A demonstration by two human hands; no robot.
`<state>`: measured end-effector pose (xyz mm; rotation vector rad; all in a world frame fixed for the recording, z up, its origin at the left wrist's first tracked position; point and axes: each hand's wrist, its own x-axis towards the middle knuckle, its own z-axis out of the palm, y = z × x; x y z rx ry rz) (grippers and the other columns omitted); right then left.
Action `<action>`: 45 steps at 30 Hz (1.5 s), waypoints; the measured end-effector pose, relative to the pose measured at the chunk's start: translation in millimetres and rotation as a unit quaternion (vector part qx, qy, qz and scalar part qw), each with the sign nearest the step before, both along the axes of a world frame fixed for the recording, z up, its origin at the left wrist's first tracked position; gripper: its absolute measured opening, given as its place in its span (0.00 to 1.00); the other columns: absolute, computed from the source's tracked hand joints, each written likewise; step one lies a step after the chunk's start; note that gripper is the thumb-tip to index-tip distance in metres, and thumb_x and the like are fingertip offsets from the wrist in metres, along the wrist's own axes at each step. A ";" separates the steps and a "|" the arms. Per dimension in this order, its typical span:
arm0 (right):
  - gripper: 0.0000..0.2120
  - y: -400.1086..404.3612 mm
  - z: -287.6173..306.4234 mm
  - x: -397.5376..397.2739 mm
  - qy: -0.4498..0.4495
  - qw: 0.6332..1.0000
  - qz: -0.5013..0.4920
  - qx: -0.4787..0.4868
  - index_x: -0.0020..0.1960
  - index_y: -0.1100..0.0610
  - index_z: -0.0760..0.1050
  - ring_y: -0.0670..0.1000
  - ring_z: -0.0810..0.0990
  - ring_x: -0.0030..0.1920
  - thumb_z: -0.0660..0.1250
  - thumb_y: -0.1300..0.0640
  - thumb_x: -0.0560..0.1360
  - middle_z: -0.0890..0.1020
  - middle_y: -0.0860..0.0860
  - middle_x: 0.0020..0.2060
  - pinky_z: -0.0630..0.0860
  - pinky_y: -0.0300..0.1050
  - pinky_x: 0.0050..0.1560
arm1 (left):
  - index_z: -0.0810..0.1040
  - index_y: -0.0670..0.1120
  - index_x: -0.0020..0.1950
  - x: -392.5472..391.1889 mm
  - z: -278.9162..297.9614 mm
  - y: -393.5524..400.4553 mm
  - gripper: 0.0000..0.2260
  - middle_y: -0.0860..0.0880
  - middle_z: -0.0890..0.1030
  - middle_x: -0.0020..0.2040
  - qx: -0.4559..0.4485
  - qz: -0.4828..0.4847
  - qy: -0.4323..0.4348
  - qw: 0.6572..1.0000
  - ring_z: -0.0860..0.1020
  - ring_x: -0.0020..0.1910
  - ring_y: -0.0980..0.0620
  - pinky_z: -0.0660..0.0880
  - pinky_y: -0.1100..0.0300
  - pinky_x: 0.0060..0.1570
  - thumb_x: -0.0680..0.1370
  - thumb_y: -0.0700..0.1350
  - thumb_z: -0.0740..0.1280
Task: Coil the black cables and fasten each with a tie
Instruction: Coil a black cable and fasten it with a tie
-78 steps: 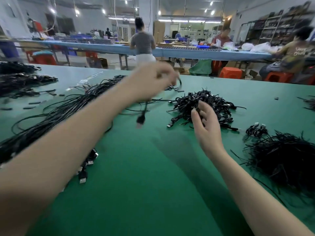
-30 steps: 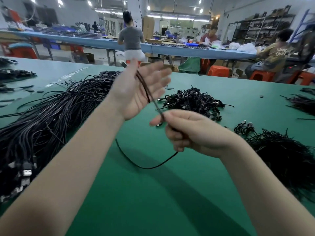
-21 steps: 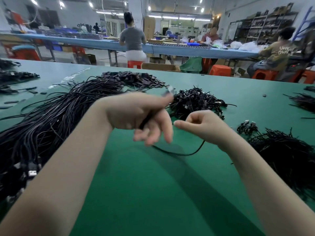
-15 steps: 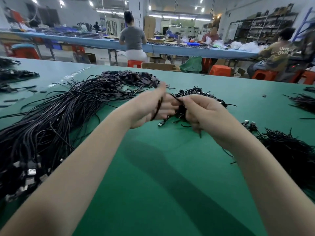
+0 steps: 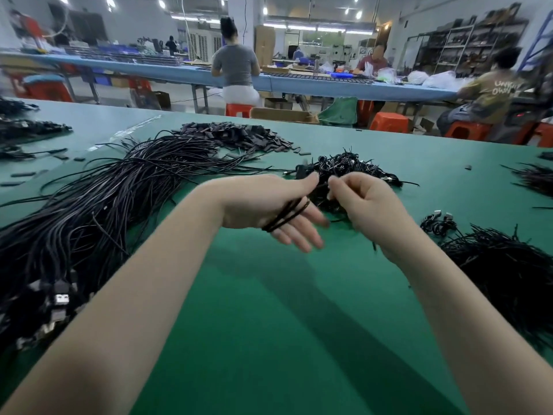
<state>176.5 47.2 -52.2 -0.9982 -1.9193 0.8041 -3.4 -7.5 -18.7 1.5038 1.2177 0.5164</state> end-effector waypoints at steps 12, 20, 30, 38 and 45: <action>0.12 -19.5 -17.9 -19.2 0.013 0.968 0.151 -0.201 0.52 0.53 0.81 0.47 0.83 0.45 0.61 0.49 0.80 0.86 0.48 0.42 0.76 0.47 0.55 | 0.74 0.47 0.46 -0.3 7.0 8.5 0.15 0.56 0.71 0.27 0.073 0.141 -0.449 0.879 0.71 0.26 0.60 0.69 0.67 0.28 0.84 0.52 0.53; 0.12 -11.9 -11.1 -15.3 0.201 0.908 0.180 -0.320 0.37 0.54 0.80 0.49 0.85 0.40 0.64 0.60 0.78 0.81 0.52 0.35 0.81 0.45 0.48 | 0.71 0.45 0.41 13.4 -7.3 8.1 0.14 0.48 0.79 0.36 -0.009 0.077 -0.391 0.917 0.80 0.37 0.54 0.80 0.64 0.41 0.81 0.50 0.56; 0.07 -13.1 -21.2 -24.9 0.159 0.953 0.116 -0.230 0.47 0.53 0.81 0.44 0.82 0.36 0.64 0.58 0.79 0.85 0.47 0.37 0.80 0.40 0.46 | 0.78 0.50 0.37 -3.4 5.6 3.4 0.19 0.52 0.79 0.40 0.130 0.180 0.066 0.973 0.74 0.40 0.54 0.67 0.59 0.43 0.82 0.56 0.56; 0.14 -20.0 -13.6 -23.8 0.170 0.921 0.194 -0.292 0.48 0.56 0.77 0.47 0.80 0.36 0.62 0.46 0.77 0.79 0.47 0.38 0.80 0.46 0.47 | 0.77 0.45 0.42 15.2 -9.8 15.2 0.16 0.48 0.78 0.41 0.111 0.193 -0.204 0.953 0.74 0.42 0.52 0.70 0.55 0.53 0.82 0.51 0.57; 0.10 -24.9 -16.8 -31.9 0.033 0.985 0.130 -0.113 0.46 0.55 0.70 0.42 0.70 0.29 0.61 0.49 0.80 0.68 0.46 0.34 0.79 0.47 0.40 | 0.76 0.47 0.41 25.3 -17.0 17.3 0.15 0.51 0.72 0.38 0.121 0.239 -0.201 0.942 0.69 0.43 0.49 0.63 0.53 0.51 0.82 0.52 0.58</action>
